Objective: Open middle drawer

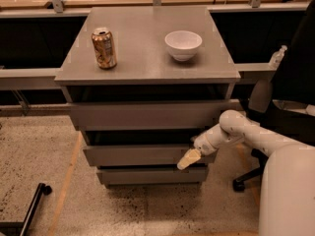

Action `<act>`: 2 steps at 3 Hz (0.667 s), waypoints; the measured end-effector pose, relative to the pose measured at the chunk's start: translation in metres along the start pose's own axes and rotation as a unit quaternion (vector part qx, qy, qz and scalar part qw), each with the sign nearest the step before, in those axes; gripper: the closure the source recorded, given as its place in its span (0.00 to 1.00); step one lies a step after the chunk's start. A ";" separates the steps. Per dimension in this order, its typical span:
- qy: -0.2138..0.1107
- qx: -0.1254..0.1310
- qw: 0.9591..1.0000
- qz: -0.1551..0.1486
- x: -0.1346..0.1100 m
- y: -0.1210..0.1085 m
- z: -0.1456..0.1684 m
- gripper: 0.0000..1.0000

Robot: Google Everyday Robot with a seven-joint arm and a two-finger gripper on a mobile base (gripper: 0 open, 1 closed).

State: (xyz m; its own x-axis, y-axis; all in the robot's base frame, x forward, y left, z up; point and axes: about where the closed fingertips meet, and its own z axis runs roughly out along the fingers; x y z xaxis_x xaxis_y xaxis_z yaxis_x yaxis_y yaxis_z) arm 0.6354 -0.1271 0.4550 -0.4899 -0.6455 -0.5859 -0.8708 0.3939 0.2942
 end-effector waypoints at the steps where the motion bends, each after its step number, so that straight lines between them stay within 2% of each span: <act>1: 0.001 -0.015 1.000 0.008 0.011 0.021 0.002 0.38; 2: 0.001 -0.015 1.000 0.008 0.010 0.021 0.001 0.61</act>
Offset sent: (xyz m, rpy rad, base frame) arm -0.1650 -0.0031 0.0209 0.0055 0.1982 0.0715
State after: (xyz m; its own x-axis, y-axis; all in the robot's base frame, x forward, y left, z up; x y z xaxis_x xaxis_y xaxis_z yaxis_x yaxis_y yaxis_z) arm 0.6120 -0.1250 0.4546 -0.5037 -0.6401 -0.5801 -0.8638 0.3846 0.3256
